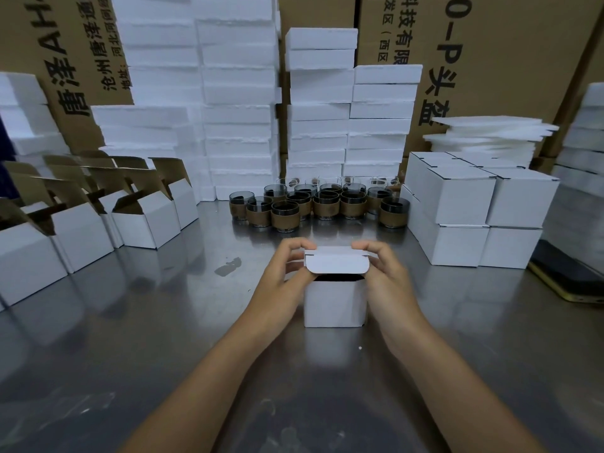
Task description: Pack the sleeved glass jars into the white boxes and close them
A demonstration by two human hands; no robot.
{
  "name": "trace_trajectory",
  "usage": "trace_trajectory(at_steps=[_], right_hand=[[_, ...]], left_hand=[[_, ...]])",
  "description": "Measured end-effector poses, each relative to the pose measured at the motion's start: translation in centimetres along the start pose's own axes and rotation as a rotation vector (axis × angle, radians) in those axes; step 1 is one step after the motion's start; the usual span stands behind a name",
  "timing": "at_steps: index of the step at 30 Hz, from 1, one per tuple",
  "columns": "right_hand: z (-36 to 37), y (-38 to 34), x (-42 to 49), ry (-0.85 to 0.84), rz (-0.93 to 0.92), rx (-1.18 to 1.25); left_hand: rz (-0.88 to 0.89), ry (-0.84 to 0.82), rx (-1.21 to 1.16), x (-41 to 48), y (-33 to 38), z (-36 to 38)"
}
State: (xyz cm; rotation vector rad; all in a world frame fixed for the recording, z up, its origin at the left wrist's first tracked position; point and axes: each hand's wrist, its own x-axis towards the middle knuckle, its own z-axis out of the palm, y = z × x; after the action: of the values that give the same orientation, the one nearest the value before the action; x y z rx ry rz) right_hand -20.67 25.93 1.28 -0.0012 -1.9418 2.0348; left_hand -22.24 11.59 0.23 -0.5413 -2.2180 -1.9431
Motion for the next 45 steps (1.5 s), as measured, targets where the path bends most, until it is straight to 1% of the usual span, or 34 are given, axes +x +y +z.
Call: trace_trajectory(at_steps=[4, 6, 9, 12, 17, 21, 25, 30, 34, 35, 39, 42, 45], right_hand=[[0.0, -0.3, 0.3, 0.055, 0.071, 0.06], [0.0, -0.2, -0.1, 0.01, -0.005, -0.009], [0.2, 0.1, -0.8, -0.12, -0.147, -0.142], [0.2, 0.6, -0.6, -0.109, -0.182, -0.221], [0.2, 0.8, -0.5, -0.096, -0.22, -0.253], [0.0, 0.9, -0.6, -0.118, -0.216, -0.246], [-0.2, 1.3, -0.3, -0.121, -0.191, -0.179], [0.0, 1.8, -0.1, -0.134, -0.171, -0.193], [0.0, 1.7, 0.1, -0.104, -0.136, -0.197], [0.0, 1.7, 0.0, -0.088, -0.171, -0.234], [0.0, 1.8, -1.0, -0.047, -0.409, -0.508], [0.3, 1.6, -1.8, -0.033, -0.468, -0.627], [0.7, 1.3, -2.3, -0.027, -0.461, -0.751]], left_hand=[[-0.073, 0.012, -0.055, 0.1, 0.4, -0.1], [-0.086, 0.015, -0.093, 0.1, 0.6, -0.2], [-0.014, 0.012, -0.108, -0.5, 1.0, -0.1], [0.05, 0.008, -0.083, -0.8, 1.1, -0.1], [0.077, 0.026, -0.078, -0.6, 0.9, -0.3], [0.065, 0.019, -0.103, -0.6, 0.6, -0.6], [0.031, -0.021, -0.127, -0.5, 0.1, -0.9], [-0.028, -0.072, -0.127, -0.4, -0.3, -0.6], [-0.056, -0.081, -0.139, -0.3, -0.3, -0.3], [-0.058, -0.078, -0.137, -0.3, -0.3, -0.3], [-0.064, -0.072, -0.148, -0.5, -0.4, -0.5], [-0.058, -0.031, -0.126, -0.4, -0.5, -0.8], [-0.025, -0.01, -0.097, -0.4, -0.5, -0.8]])
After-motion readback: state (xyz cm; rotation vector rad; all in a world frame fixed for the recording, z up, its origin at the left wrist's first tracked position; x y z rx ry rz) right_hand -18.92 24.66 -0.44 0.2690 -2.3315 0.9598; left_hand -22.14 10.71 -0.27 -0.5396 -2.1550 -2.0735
